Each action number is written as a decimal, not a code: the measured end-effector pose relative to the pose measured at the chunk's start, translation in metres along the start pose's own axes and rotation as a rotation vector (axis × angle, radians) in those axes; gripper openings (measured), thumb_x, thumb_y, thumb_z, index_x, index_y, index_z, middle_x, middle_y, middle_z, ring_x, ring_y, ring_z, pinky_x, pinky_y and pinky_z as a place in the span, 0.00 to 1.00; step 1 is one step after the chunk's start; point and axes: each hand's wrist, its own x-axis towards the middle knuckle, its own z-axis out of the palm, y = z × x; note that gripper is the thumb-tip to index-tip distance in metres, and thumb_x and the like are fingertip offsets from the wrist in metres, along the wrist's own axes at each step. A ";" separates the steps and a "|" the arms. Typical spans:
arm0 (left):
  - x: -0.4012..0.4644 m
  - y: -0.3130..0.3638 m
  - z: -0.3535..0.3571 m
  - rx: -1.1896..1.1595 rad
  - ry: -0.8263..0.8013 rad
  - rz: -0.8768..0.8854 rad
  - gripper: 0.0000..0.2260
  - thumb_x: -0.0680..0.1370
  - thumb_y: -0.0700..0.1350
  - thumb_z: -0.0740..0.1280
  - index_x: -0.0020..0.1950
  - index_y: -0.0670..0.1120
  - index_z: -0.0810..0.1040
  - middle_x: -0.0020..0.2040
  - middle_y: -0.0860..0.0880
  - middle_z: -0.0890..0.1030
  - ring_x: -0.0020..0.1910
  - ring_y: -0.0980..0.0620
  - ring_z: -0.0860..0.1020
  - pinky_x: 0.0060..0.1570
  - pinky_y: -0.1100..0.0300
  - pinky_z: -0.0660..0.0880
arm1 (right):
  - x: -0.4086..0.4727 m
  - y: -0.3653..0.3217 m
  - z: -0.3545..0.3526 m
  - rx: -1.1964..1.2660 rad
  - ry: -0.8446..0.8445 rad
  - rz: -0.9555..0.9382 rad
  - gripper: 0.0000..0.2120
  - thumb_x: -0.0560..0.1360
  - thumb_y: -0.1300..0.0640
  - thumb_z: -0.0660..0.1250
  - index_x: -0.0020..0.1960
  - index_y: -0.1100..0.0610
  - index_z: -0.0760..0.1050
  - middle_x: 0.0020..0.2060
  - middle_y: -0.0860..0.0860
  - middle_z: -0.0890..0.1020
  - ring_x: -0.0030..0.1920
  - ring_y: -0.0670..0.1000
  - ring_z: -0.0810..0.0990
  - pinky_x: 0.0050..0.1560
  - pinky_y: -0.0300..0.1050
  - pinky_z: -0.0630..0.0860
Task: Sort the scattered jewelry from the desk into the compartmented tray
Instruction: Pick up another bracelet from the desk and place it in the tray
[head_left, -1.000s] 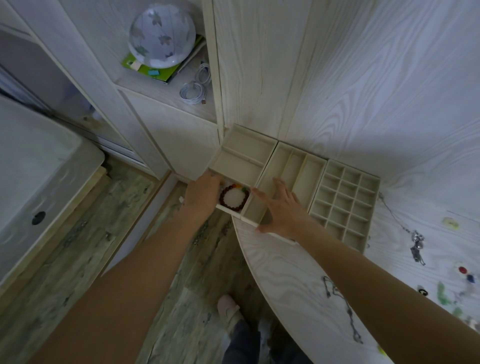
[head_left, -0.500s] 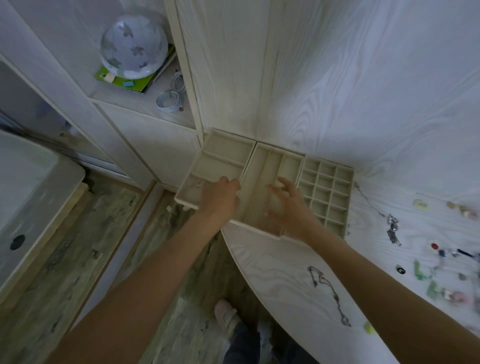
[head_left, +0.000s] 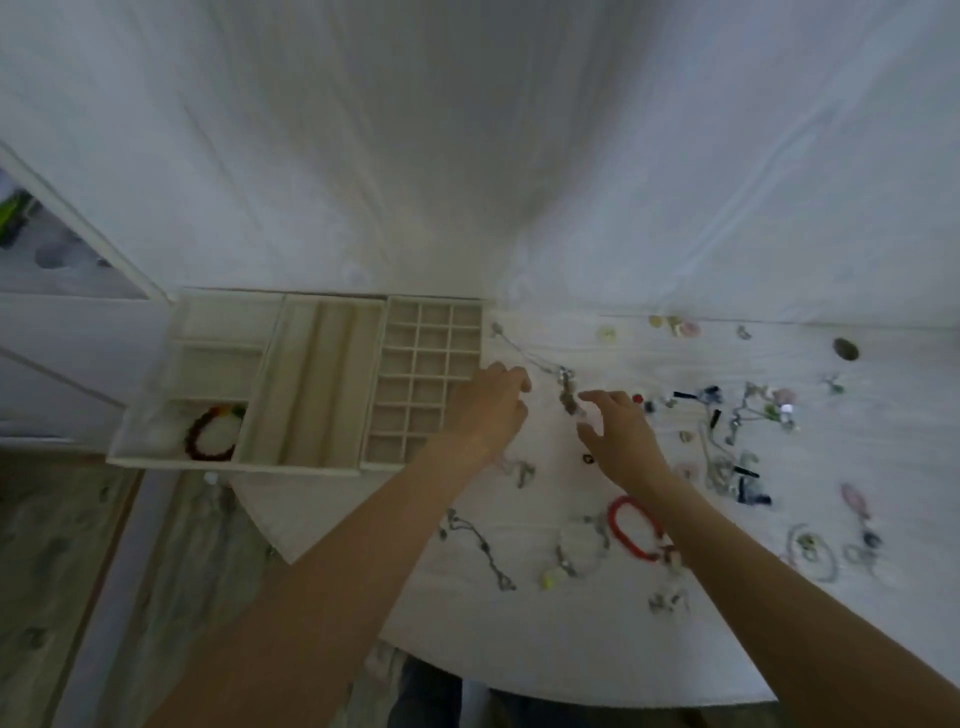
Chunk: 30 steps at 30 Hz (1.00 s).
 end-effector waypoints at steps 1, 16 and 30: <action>0.007 0.016 0.012 0.000 -0.017 0.015 0.13 0.79 0.41 0.59 0.63 0.46 0.72 0.60 0.45 0.73 0.57 0.46 0.74 0.54 0.54 0.71 | -0.001 0.019 -0.007 -0.012 0.005 0.026 0.20 0.79 0.59 0.61 0.70 0.57 0.66 0.68 0.57 0.67 0.69 0.57 0.64 0.64 0.47 0.65; 0.036 0.099 0.108 0.149 -0.223 0.089 0.25 0.71 0.50 0.73 0.66 0.49 0.69 0.62 0.45 0.64 0.61 0.46 0.64 0.57 0.54 0.68 | -0.016 0.152 -0.048 -0.081 -0.185 -0.110 0.33 0.71 0.53 0.72 0.72 0.51 0.63 0.73 0.50 0.57 0.71 0.54 0.57 0.69 0.47 0.59; -0.017 0.058 0.090 0.178 -0.231 0.153 0.14 0.67 0.55 0.75 0.45 0.50 0.78 0.63 0.53 0.66 0.62 0.53 0.64 0.60 0.56 0.61 | -0.034 0.123 -0.020 0.122 -0.131 -0.241 0.20 0.72 0.57 0.71 0.61 0.59 0.69 0.63 0.56 0.63 0.60 0.53 0.72 0.60 0.46 0.73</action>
